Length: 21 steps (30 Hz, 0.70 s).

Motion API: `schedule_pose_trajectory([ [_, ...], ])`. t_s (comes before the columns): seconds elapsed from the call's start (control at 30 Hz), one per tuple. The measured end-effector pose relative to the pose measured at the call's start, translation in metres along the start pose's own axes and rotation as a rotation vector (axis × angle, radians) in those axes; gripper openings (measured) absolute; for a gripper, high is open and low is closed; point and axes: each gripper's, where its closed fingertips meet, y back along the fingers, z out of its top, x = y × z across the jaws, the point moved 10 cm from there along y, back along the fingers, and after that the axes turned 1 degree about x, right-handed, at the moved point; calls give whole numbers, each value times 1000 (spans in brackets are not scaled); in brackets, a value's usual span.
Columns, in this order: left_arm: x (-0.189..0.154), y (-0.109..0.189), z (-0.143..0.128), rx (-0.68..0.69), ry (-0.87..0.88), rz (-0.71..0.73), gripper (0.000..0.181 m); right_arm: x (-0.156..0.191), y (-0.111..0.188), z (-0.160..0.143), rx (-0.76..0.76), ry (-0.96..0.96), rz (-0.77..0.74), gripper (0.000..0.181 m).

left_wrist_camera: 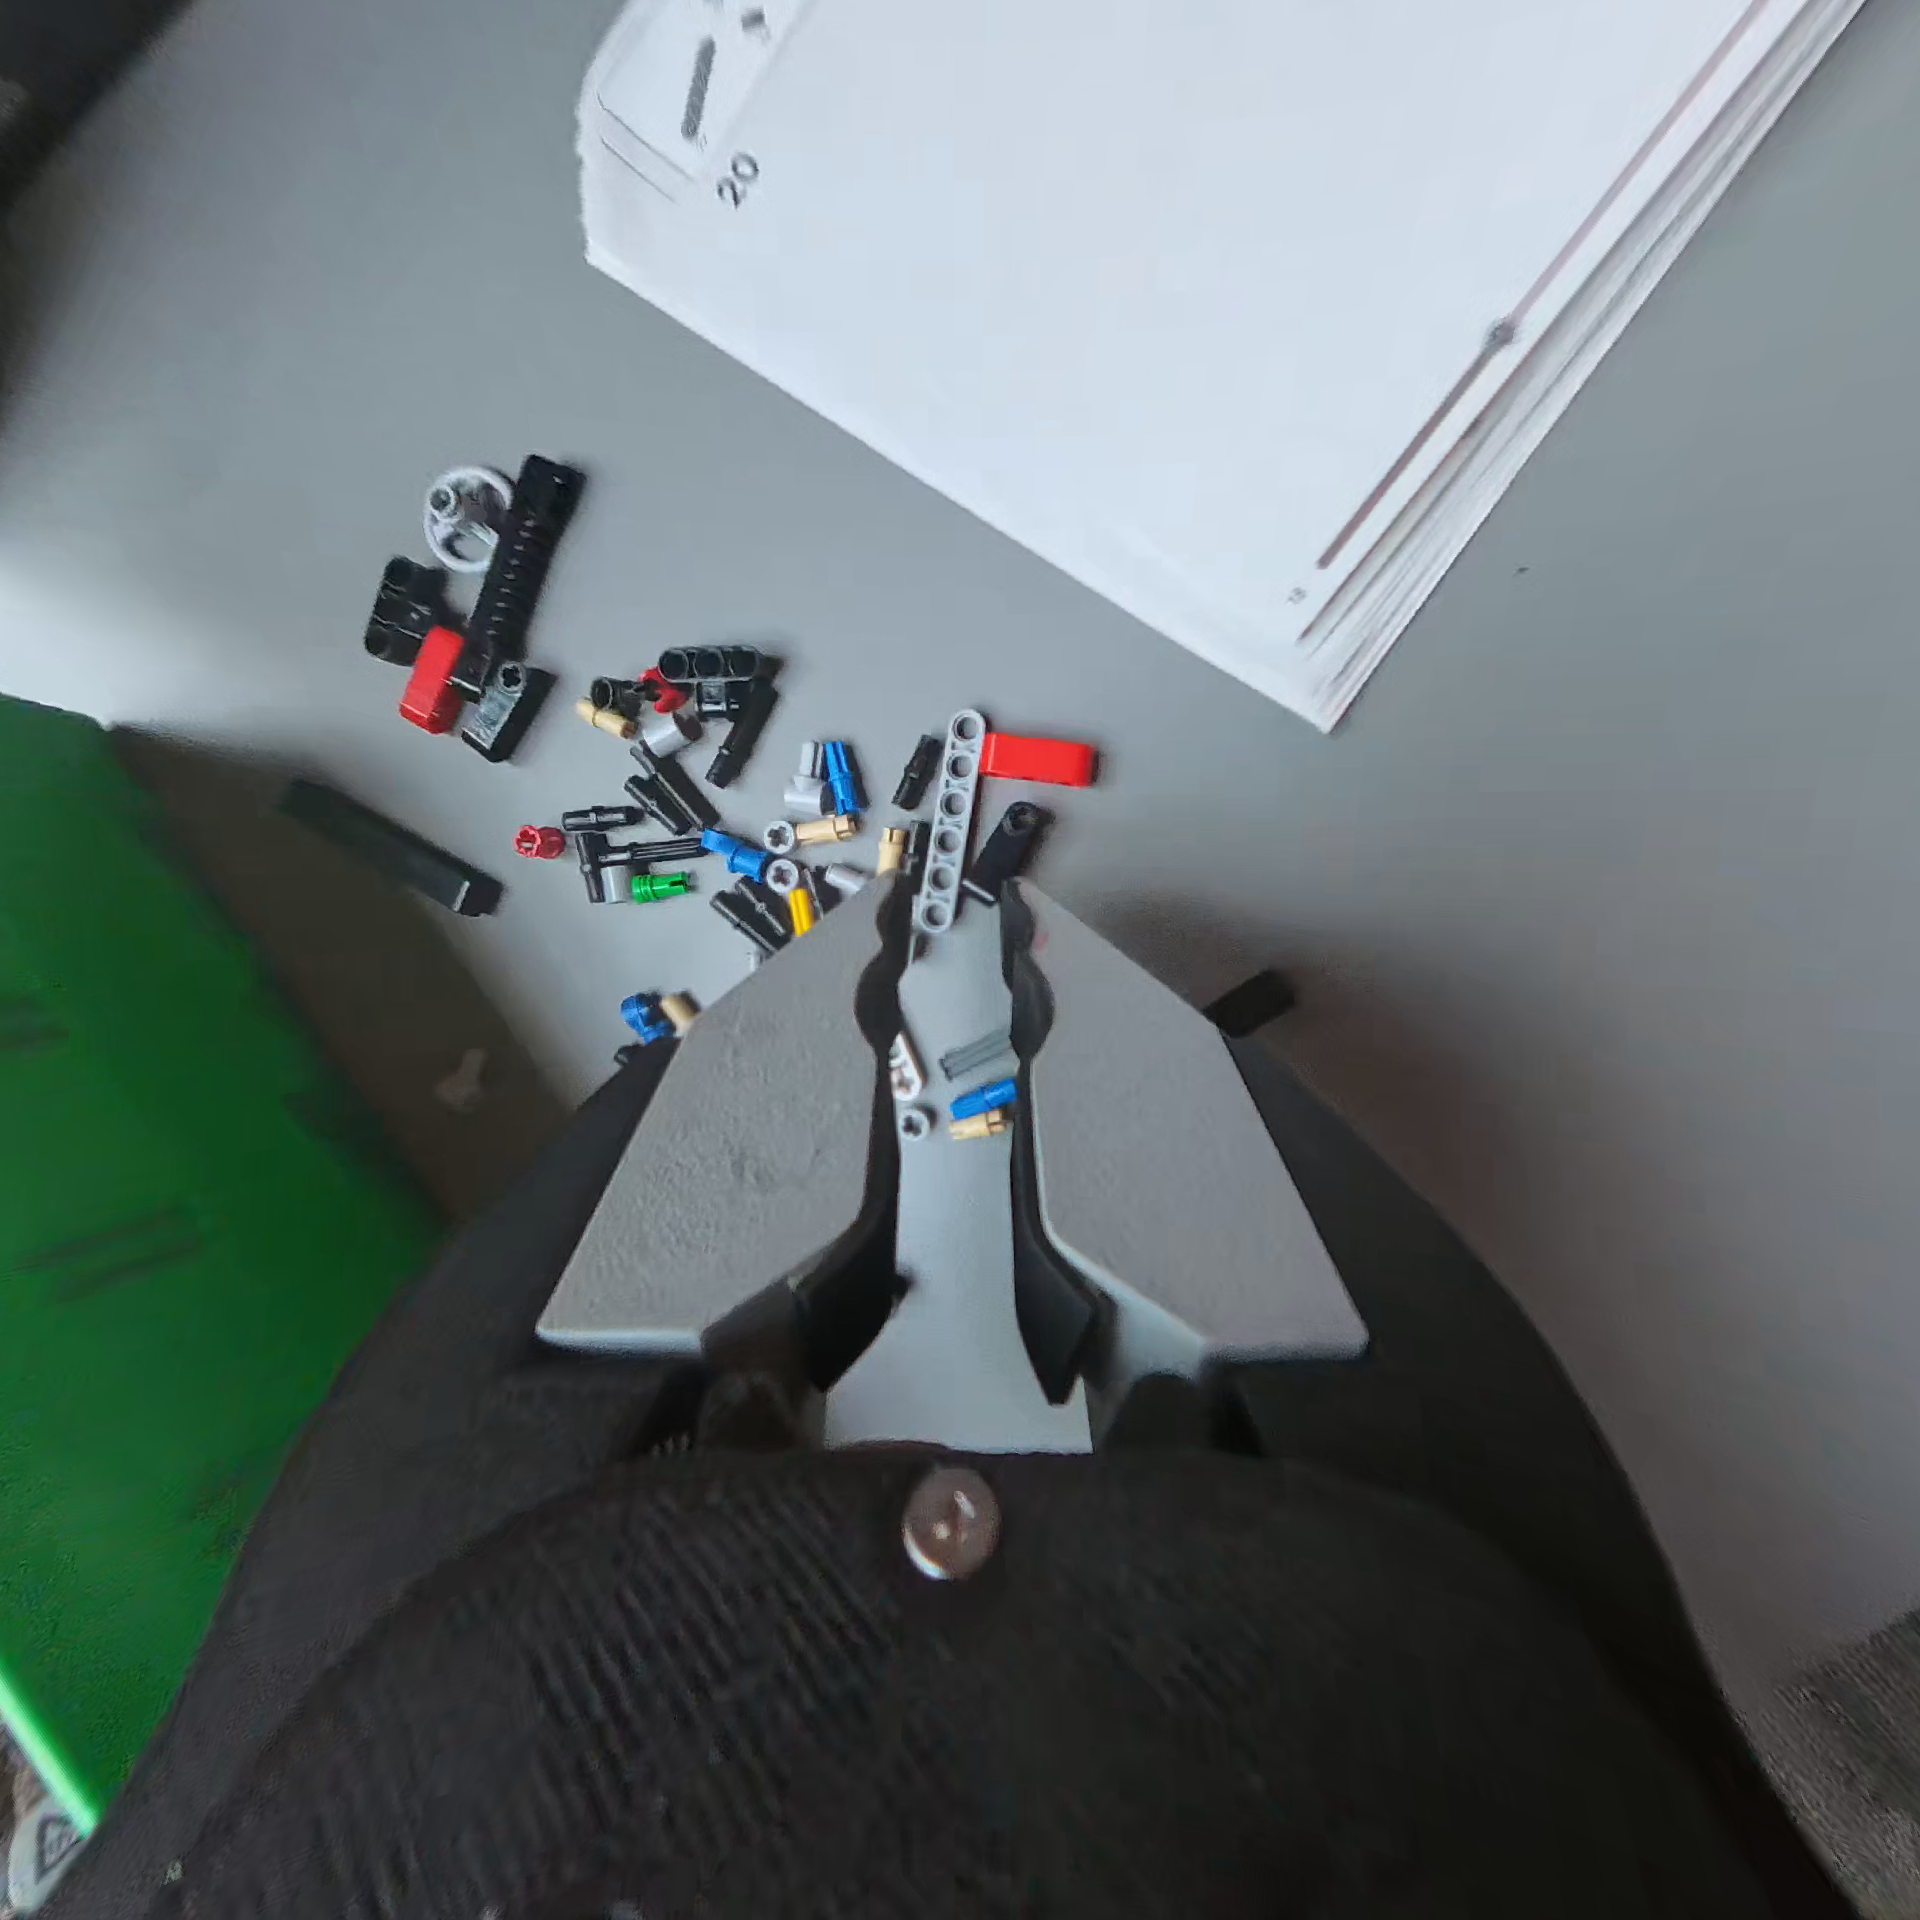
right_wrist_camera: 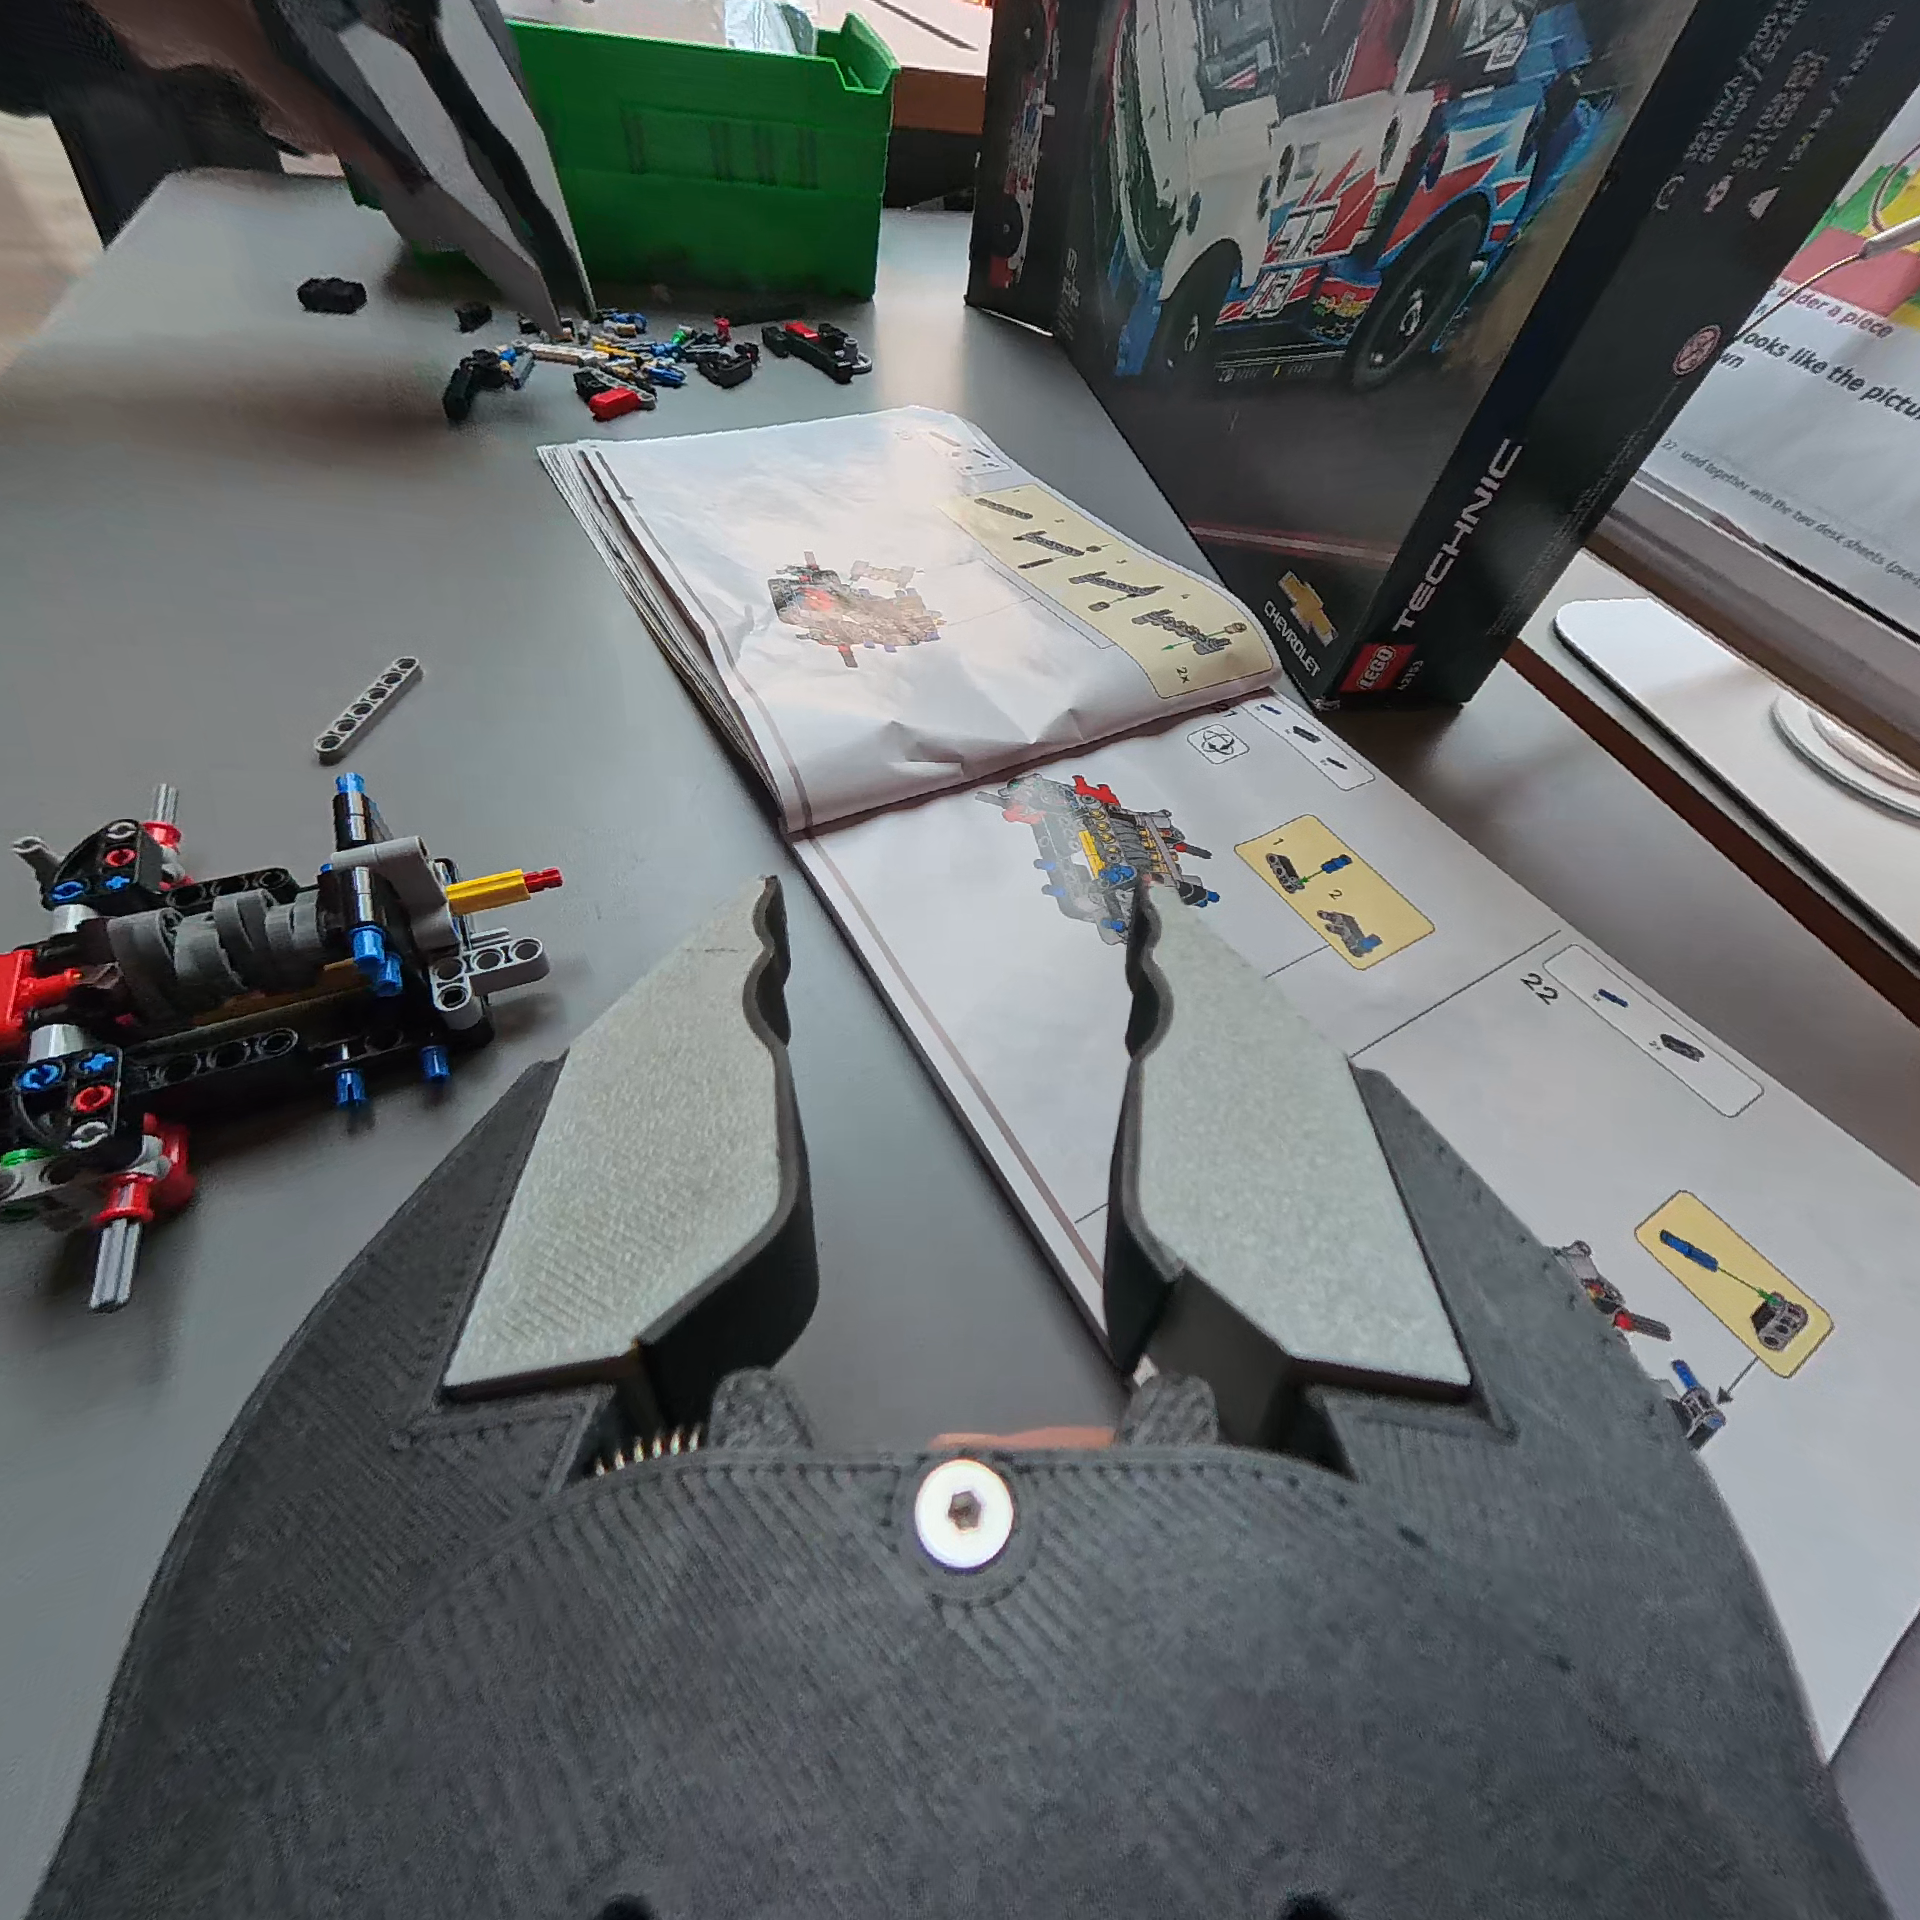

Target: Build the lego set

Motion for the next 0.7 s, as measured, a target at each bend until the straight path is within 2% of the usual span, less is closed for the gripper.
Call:
schedule_pose_trajectory([
  [0.27,15,-22,13,87,3,-69,8,0,2,0,-3,-7,8,61],
  [0.6,10,-30,19,123,-20,-146,10,-1,2,0,-11,-26,31,60],
  [0.7,11,-31,20,126,-28,-140,5,-2,2,0,-11,-29,35,59],
])
